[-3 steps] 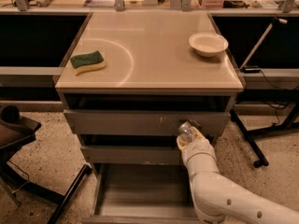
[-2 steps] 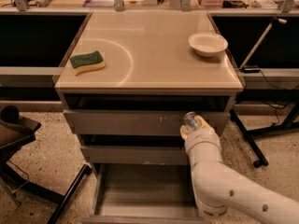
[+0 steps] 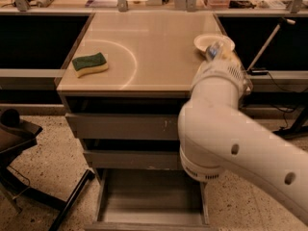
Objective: Pick redbull can from bottom drawer and place on counter
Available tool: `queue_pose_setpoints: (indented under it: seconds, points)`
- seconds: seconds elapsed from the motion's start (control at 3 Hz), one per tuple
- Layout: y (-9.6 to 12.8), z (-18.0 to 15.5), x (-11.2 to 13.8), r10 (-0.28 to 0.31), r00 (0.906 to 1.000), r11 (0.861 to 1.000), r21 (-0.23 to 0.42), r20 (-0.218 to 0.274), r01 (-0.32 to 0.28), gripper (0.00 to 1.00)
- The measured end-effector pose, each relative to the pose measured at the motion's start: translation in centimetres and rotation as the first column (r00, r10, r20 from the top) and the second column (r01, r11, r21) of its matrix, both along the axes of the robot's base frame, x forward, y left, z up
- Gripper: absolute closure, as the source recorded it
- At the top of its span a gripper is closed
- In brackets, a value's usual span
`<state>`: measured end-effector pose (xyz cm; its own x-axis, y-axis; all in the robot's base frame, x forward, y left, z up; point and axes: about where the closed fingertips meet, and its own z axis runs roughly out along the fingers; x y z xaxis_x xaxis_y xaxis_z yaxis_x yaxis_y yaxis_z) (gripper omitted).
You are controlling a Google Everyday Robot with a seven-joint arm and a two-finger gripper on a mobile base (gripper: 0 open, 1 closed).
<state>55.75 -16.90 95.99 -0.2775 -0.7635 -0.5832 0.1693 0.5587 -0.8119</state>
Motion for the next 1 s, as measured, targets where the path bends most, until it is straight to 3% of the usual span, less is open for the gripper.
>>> queue_pose_setpoints:
  seconds: [0.33, 0.67, 1.0]
  points:
    - [1.6, 9.1, 1.1, -0.062, 0.995, 0.992, -0.106, 0.078, 0.07, 1.0]
    - [2.0, 11.2, 6.7, -0.04, 0.997, 0.984, -0.169, 0.066, 0.051, 1.0]
    - [3.8, 3.9, 16.8, 0.086, 0.994, 0.989, -0.117, -0.067, -0.094, 1.0]
